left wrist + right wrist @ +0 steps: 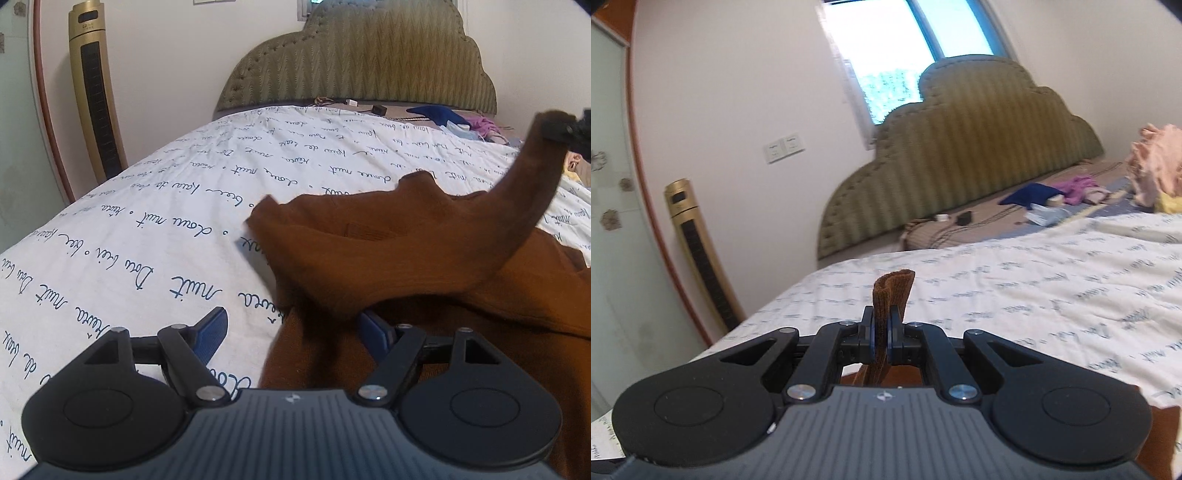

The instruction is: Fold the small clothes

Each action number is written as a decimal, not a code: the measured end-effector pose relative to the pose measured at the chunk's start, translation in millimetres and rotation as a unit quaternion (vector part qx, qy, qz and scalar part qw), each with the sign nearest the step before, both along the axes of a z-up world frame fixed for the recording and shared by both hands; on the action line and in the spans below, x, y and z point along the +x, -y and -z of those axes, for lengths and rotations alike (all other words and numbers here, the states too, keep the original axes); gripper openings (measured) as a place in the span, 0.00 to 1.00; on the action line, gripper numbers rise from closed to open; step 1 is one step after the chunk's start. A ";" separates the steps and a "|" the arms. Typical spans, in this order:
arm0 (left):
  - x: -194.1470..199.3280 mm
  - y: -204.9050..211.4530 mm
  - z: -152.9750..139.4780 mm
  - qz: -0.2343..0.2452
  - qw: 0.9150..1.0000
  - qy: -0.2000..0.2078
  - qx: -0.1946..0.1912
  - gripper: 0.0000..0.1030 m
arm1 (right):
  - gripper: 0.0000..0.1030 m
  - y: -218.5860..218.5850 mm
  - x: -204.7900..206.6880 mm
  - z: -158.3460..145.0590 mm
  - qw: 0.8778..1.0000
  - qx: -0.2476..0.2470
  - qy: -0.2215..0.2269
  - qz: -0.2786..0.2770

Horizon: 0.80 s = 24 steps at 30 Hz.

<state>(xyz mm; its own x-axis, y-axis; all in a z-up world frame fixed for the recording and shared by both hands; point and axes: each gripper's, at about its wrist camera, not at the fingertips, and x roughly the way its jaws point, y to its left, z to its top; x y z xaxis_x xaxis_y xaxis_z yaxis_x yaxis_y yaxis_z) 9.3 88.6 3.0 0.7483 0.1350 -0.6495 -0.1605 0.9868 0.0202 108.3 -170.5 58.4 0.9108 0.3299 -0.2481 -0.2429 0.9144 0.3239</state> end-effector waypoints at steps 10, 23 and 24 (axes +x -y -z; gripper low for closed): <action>2.5 2.1 3.9 0.000 1.000 -0.008 0.007 0.75 | 0.07 49.4 -13.6 29.7 0.998 0.000 -0.027 0.051; 2.5 5.5 9.9 0.005 1.000 -0.017 0.010 0.75 | 0.09 102.4 -30.3 71.0 0.992 0.012 -0.076 0.100; 2.5 5.8 10.1 0.006 1.000 -0.017 0.010 0.75 | 0.09 103.6 -31.1 74.6 0.991 0.013 -0.082 0.102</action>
